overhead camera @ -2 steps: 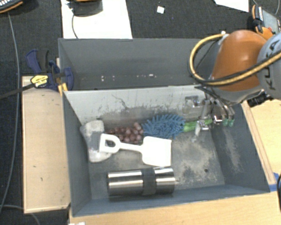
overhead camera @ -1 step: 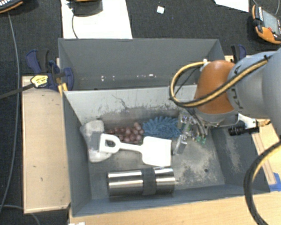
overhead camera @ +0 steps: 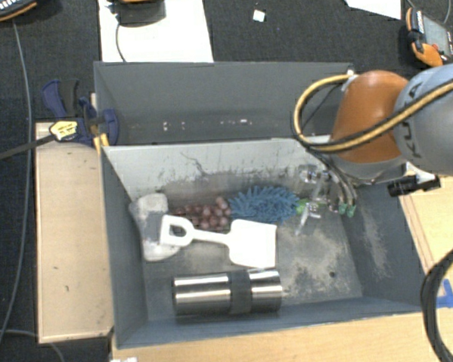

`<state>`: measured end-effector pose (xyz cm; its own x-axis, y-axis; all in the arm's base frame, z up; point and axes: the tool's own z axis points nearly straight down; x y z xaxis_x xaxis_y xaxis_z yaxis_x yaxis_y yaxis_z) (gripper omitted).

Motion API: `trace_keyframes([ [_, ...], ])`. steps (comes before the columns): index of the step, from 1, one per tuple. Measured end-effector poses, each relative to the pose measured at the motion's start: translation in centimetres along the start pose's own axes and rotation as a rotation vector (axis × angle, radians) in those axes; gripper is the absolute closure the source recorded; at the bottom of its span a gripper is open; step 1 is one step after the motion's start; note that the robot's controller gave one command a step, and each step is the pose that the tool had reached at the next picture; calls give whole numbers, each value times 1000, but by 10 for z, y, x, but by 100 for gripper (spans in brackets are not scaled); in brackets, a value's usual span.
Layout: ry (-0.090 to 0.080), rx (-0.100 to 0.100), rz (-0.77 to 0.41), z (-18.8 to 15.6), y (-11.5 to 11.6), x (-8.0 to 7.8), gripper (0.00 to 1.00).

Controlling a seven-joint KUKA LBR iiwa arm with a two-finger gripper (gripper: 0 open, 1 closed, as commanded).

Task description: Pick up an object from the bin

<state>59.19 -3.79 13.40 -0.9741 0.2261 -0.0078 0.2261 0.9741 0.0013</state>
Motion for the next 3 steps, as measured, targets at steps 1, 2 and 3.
trace_keyframes([
  [1,11,1,16,33,112,36,0],
  [2,-1,3,113,63,13,2,0],
  [3,-4,-1,-145,61,152,48,100],
])
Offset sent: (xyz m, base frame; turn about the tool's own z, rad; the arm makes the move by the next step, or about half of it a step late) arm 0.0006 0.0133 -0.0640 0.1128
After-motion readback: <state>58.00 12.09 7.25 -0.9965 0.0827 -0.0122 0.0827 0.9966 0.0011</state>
